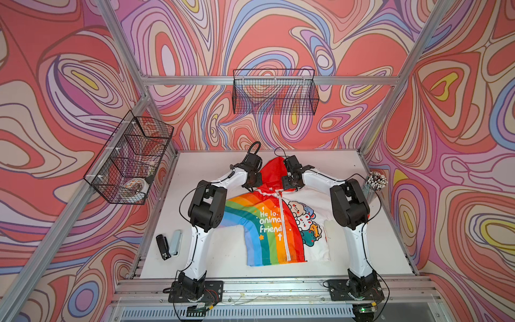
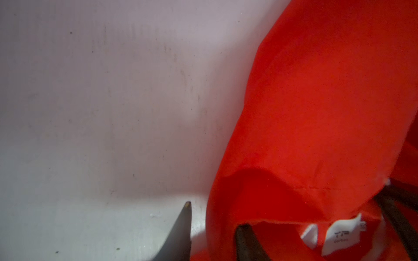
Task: Unzip the jacket
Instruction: Flatten out the jacket at the center of the board.
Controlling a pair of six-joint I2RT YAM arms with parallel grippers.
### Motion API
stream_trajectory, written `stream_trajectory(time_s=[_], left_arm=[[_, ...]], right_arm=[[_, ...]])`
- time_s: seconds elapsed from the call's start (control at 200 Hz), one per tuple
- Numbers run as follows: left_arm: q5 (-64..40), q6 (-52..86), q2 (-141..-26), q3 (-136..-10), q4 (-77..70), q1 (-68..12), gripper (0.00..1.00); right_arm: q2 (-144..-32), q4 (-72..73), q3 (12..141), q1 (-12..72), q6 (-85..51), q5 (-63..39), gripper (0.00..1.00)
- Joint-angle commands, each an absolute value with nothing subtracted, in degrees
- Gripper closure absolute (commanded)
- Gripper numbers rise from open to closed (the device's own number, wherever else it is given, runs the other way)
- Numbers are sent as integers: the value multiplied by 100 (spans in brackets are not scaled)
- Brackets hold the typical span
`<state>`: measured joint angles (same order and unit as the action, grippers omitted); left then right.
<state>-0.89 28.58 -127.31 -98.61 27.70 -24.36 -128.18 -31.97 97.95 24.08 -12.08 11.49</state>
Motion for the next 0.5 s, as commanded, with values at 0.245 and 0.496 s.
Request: stream_trajectory(time_s=[0.245,0.496], left_arm=[[185,2906,-12867,-10000,3164,-2383,100],[160,2909,-12833,-9932,3138,-2369,100]], right_arm=[[-12611,-3336,9896,2288,-1723,2315,62],[-12416,-3362,9691,1982,-2162,2129,84]])
